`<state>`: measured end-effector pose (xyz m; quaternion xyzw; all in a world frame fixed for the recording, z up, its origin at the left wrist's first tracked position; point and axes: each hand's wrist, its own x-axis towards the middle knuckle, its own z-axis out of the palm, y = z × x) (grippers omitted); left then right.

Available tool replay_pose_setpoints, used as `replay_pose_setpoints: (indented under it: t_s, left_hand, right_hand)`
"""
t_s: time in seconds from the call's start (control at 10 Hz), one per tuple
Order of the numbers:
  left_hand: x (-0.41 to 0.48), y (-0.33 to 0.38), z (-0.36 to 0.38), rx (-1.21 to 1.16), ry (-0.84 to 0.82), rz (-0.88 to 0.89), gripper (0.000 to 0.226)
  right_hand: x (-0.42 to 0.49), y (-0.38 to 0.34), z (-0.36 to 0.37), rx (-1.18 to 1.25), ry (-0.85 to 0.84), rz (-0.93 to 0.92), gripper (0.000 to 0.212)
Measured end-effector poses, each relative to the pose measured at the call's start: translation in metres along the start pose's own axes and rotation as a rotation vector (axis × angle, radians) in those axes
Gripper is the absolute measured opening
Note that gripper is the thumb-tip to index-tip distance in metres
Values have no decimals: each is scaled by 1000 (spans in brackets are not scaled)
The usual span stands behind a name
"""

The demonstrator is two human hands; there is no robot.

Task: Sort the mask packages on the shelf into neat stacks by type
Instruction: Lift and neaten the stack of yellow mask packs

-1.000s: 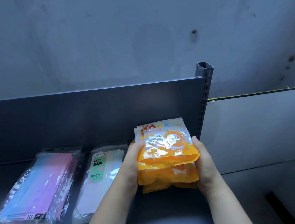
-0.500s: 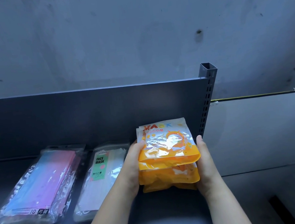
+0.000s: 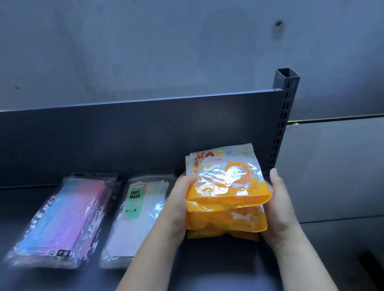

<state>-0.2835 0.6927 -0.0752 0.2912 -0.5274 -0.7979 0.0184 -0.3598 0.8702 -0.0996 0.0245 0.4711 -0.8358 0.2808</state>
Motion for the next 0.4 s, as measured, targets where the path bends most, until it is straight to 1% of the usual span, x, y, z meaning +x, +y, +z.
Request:
replay_pose_setpoints:
  t_s: [0.1,0.2,0.3,0.4]
  left_hand:
    - [-2,0,-1,-14,-1,11,42]
    - [-10,1,2,-42,-8,15,40]
    - [-11,4,1,-43,-2,13,45]
    - [-20,10,-2,-73,-71,55,48]
  right_hand:
    - [-6,-1,4,-65,-23,-10,68]
    - [-9,-4,8,-93,-49,-17,65]
    - [-7,-5,9,-129,6,-14,65]
    - [-9,0,6,-215,88,-59,65]
